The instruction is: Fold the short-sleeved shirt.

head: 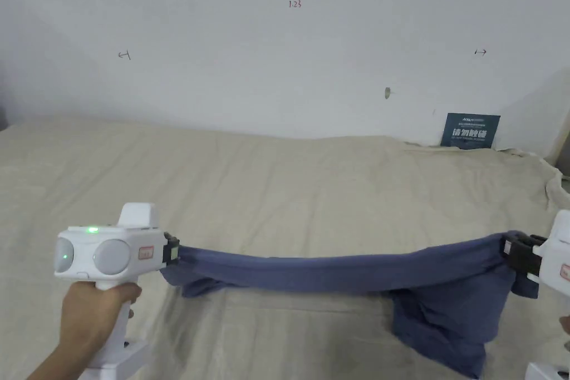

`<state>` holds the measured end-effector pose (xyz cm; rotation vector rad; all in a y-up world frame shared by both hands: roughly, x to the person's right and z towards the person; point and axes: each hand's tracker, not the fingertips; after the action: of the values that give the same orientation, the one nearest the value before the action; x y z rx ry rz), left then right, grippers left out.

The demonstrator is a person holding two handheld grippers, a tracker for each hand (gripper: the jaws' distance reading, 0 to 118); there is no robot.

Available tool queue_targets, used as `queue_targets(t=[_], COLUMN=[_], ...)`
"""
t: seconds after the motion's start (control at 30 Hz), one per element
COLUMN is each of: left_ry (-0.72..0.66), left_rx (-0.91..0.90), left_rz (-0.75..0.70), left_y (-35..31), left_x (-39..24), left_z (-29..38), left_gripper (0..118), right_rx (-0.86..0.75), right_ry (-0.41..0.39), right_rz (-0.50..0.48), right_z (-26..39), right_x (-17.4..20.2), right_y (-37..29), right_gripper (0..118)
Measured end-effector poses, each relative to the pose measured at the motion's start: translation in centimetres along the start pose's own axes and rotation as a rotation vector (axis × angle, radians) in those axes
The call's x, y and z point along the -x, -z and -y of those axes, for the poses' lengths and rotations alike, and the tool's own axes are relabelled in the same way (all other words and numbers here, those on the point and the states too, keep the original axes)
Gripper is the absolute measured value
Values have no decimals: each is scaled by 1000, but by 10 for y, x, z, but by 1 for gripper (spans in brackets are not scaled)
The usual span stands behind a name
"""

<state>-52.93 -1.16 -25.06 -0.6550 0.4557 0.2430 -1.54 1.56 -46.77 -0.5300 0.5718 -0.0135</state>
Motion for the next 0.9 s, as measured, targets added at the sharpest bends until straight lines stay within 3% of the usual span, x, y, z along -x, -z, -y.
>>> queue_targets(t=[0.43, 0.9], left_ry=[-34, -32], left_rx=[115, 147], left_rz=[-2, -11], left_y=[-97, -157], left_x=[21, 27], left_z=[145, 217], left_gripper=[0, 0], right_rx=[80, 140], right_ry=[76, 96], right_rz=[-40, -35], right_z=[128, 208], right_x=[2, -19], right_y=[-128, -213], right_gripper=[1, 1])
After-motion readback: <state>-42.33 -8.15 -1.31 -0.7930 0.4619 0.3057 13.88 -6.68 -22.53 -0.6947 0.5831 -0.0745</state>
